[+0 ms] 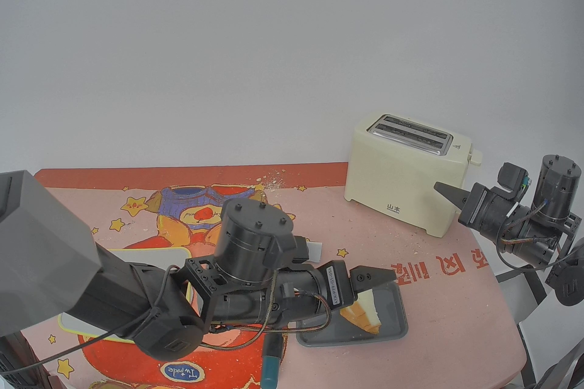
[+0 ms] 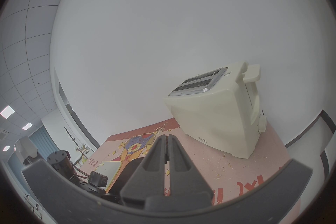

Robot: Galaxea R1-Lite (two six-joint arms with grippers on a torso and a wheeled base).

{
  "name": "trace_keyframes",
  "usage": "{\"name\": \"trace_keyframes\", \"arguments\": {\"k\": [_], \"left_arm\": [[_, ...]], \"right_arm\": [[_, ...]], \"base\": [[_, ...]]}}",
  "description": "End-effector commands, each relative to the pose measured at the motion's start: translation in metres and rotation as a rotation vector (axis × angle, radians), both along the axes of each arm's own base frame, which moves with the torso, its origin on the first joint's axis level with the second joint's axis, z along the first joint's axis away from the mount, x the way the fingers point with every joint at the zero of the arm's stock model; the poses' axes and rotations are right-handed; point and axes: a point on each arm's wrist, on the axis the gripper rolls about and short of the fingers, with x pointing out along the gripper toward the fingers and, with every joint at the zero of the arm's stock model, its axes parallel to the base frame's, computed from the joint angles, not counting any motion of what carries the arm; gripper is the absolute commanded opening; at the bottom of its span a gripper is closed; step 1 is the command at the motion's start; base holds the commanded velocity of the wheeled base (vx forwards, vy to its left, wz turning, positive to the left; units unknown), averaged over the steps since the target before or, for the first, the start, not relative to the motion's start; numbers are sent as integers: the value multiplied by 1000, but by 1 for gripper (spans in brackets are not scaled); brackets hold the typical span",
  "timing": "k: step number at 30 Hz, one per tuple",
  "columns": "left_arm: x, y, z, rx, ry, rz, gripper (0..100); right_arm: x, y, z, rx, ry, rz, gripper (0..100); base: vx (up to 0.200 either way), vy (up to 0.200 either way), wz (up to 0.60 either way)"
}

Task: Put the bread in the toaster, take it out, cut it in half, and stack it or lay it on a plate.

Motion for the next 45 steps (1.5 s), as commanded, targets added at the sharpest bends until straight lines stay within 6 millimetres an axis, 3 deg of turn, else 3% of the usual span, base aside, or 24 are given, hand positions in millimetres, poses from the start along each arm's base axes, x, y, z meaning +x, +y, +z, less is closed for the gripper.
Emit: {"name": "trace_keyframes", "arguments": {"k": [1, 14, 21, 28, 33, 37, 40, 45], "left_arm": [[-3, -1, 7, -12, -18, 1, 100], [-3, 1, 6, 30, -83, 44, 100], [-17, 16, 43, -55, -151, 47, 100], [-50, 61, 89, -163, -248, 74, 100], [-74, 127, 126, -271, -381, 214, 100], [-84, 166, 156, -353, -512, 344, 100], [-86, 172, 166, -371, -554, 345, 100], [-76, 178, 161, -324, -564, 339, 100]], "right_arm": [[0, 0, 0, 0, -1, 2, 0], [1, 0, 0, 0, 1, 0, 0], [2, 0, -2, -3, 6, 0, 0], [4, -1, -6, -9, 18, -9, 0], [4, 0, -6, -14, 21, -5, 0], [3, 1, -8, -17, 28, -2, 0], [3, 2, -9, -18, 31, 4, 0], [3, 2, -12, -22, 41, 6, 0]], "base": [[0, 0, 0], [0, 0, 0], [0, 0, 0], [0, 0, 0], [0, 0, 0], [0, 0, 0], [0, 0, 0], [0, 0, 0]]}}
